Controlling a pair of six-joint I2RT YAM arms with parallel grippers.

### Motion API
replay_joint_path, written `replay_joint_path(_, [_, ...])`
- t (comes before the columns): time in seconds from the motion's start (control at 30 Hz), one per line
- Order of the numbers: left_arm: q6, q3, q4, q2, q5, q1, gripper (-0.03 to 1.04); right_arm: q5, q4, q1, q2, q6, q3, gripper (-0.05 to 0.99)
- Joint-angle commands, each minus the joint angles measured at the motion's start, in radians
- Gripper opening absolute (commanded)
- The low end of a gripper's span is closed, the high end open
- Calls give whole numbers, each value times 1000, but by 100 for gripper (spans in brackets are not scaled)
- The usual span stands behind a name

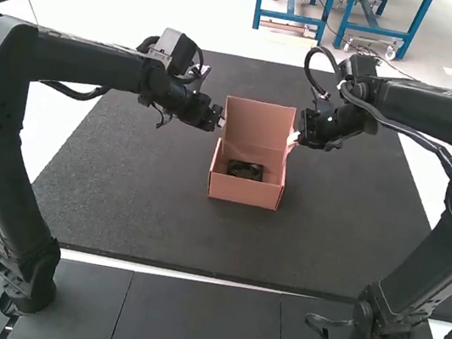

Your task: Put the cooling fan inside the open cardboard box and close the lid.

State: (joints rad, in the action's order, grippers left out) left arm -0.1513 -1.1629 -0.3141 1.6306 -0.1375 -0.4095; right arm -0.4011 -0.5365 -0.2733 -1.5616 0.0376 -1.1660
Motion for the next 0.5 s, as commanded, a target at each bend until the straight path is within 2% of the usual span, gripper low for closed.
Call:
replay_joint_path(0.0, [1,-24,-10,-32,-33,-22,96,-45,-10,5,-5,-7,-41,-2])
replay_joint_path(0.13, [-2,-20,-36,-32,-33,-35,96,-48,-31,5,-6,-4,-43,-2])
replay_joint_path(0.47, [-2,-1,-71,-41,-31,-31,96,-48,-89,5,-6,13,-23,-2])
